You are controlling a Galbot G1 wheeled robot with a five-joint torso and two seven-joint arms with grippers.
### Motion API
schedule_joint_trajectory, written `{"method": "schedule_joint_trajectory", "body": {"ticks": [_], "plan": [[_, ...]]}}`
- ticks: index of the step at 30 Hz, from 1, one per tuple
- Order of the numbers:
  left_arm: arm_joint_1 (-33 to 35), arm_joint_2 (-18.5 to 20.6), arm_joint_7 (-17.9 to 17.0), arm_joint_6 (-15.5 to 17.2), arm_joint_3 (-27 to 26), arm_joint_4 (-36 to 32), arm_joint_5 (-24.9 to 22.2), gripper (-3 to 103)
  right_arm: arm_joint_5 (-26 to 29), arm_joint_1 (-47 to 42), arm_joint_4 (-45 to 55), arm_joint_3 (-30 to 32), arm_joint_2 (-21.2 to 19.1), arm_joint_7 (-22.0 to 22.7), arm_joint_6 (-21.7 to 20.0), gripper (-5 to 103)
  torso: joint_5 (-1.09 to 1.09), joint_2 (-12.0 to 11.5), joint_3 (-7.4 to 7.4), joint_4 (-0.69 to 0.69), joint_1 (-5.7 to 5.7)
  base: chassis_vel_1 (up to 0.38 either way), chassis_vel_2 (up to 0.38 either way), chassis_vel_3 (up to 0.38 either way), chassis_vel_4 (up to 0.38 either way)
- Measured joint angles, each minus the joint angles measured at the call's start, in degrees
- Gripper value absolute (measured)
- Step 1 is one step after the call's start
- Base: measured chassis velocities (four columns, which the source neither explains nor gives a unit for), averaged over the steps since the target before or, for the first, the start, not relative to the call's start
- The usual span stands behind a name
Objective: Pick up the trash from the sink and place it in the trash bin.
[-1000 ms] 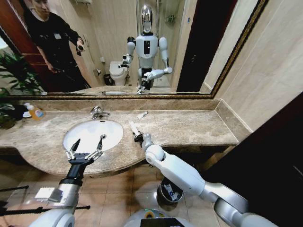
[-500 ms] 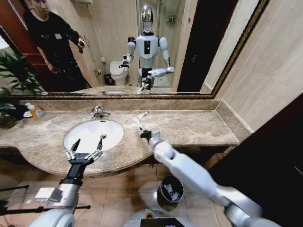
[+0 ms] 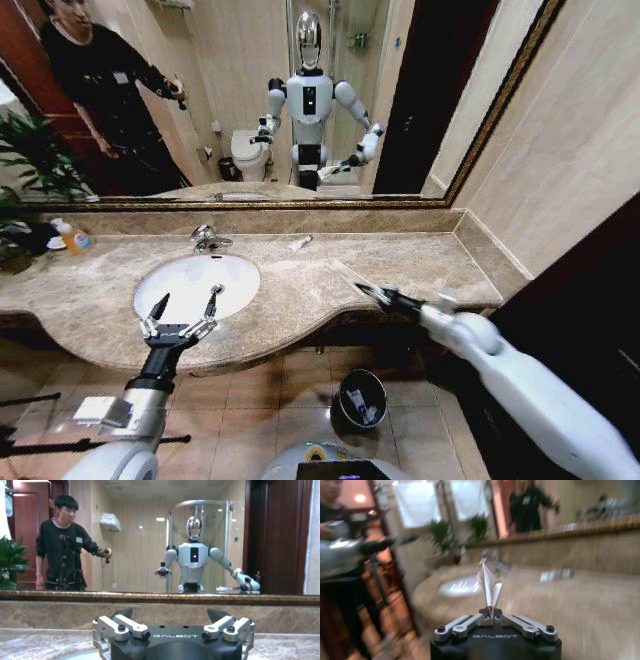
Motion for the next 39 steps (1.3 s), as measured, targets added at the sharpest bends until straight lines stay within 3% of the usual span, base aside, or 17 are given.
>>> {"method": "schedule_joint_trajectory", "body": {"ticks": [2, 7, 10, 11, 14, 16, 18, 23, 34, 36, 38, 39], "plan": [[0.0, 0.0, 0.0, 0.0, 0.0, 0.0, 0.0, 100, -5.2, -4.2, -5.6, 2.6, 1.6, -3.0, 4.3, 0, -0.04, 0.0, 0.00, 0.01, 0.00, 0.000, 0.000, 0.000, 0.000], [0.0, 0.0, 0.0, 0.0, 0.0, 0.0, 0.0, 100, -12.9, -5.1, -13.8, 1.2, 6.3, -0.1, 9.5, 0, -0.02, 0.0, 0.00, 0.02, 0.00, 0.000, 0.000, 0.000, 0.000], [0.0, 0.0, 0.0, 0.0, 0.0, 0.0, 0.0, 100, -24.8, -3.3, -24.3, -3.1, 14.3, 12.0, 15.0, 0, 0.02, 0.0, 0.00, 0.02, 0.00, 0.000, 0.000, 0.000, 0.000], [0.0, 0.0, 0.0, 0.0, 0.0, 0.0, 0.0, 100, -24.8, -3.3, -24.3, -3.1, 14.3, 12.0, 15.0, 0, 0.02, 0.0, 0.00, 0.02, 0.00, 0.000, 0.000, 0.000, 0.000], [0.0, 0.0, 0.0, 0.0, 0.0, 0.0, 0.0, 100, -33.3, -1.4, -33.1, -6.1, 20.0, 21.8, 17.4, 0, -0.05, 0.0, 0.01, 0.02, 0.00, 0.000, 0.000, 0.000, 0.000], [0.0, 0.0, 0.0, 0.0, 0.0, 0.0, 0.0, 100, -35.2, -0.9, -35.3, -6.8, 21.4, 24.2, 18.0, 0, 0.00, 0.0, 0.01, 0.02, 0.00, 0.000, 0.000, 0.000, 0.000], [0.0, 0.0, 0.0, 0.0, 0.0, 0.0, 0.0, 100, -38.9, 0.8, -41.2, -8.9, 24.6, 31.3, 19.7, 0, -0.07, 0.0, 0.01, 0.02, 0.00, 0.000, 0.000, 0.000, 0.000], [0.0, 0.0, 0.0, 0.0, 0.0, 0.0, 0.0, 100, -42.1, 3.2, -47.6, -10.2, 28.3, 37.3, 23.4, 0, -0.03, 0.0, 0.01, 0.03, 0.01, 0.000, 0.000, 0.000, 0.000], [0.0, 0.0, 0.0, 0.0, 0.0, 0.0, 0.0, 100, -49.5, 5.5, -49.4, -11.8, 35.6, 44.5, 24.0, 0, -0.04, 0.0, 0.01, 0.02, 0.01, 0.000, 0.000, 0.000, 0.000], [0.0, 0.0, 0.0, 0.0, 0.0, 0.0, 0.0, 100, -51.3, 6.8, -50.9, -12.0, 37.3, 47.0, 24.7, 16, -0.02, 0.0, 0.01, 0.02, 0.01, 0.000, 0.000, 0.000, 0.000], [0.0, 0.0, 0.0, 0.0, 0.0, 0.0, 0.0, 100, -51.7, 7.3, -51.3, -12.0, 37.6, 47.5, 24.8, 16, -0.02, 0.0, 0.01, 0.02, 0.01, 0.000, 0.000, 0.000, 0.000], [0.0, 0.0, 0.0, 0.0, 0.0, 0.0, 0.0, 100, -52.1, 7.8, -51.8, -11.9, 37.7, 47.7, 24.8, 21, -0.03, 0.0, 0.01, 0.02, 0.01, 0.000, 0.000, 0.000, 0.000]]}}
